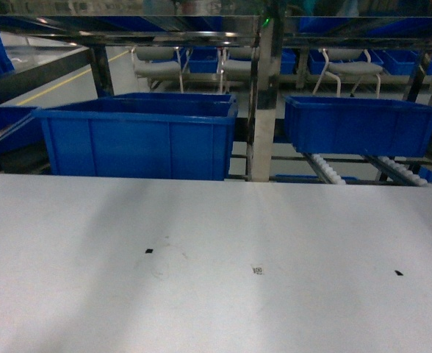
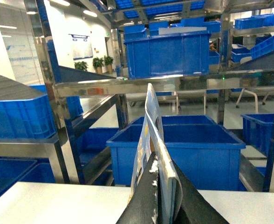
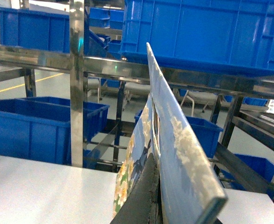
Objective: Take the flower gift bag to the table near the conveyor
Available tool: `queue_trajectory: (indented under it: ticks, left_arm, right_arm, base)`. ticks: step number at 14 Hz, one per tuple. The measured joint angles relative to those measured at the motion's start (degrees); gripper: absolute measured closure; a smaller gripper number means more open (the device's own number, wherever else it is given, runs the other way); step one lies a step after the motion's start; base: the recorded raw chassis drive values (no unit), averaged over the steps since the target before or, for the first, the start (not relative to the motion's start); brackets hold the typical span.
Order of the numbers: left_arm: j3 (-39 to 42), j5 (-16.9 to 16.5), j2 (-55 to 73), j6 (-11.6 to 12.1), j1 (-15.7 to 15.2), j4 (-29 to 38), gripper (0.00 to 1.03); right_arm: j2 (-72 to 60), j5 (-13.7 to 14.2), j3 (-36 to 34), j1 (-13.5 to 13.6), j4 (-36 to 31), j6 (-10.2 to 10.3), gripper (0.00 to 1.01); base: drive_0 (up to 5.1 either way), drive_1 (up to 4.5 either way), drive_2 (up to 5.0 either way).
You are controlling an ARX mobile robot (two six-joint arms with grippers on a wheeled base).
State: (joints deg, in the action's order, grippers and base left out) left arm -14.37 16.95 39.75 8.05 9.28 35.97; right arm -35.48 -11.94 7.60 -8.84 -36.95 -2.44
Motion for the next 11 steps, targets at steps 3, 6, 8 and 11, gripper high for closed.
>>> queue_trajectory:
  ticks: [3, 6, 8, 11]
  left_arm:
    - [0.00, 0.00, 0.00, 0.00, 0.00, 0.00, 1.01]
    - [0.00, 0.00, 0.00, -0.02, 0.00, -0.02, 1.01]
    - [0.00, 0.00, 0.00, 0.00, 0.00, 0.00, 1.01]
    - [0.00, 0.00, 0.00, 0.00, 0.00, -0.02, 1.01]
  right_arm:
    - [-35.47, -4.37, 0.79, -3.65, -28.17, -0.17, 0.99]
    - [-50.95, -5.88, 4.68, -4.39, -33.83, 0.28, 0.99]
    - [-55.74, -7.82, 5.79, -3.58, -34.91, 1.86, 0.99]
    - [-61.53, -8.63, 7.56, -2.03, -36.48, 3.52, 0.99]
  base:
    - [0.0, 4.25, -4.2]
    - [0.0, 4.25, -4.2]
    - [0.0, 2.13, -2.1]
    - [0.0, 0.00, 0.0]
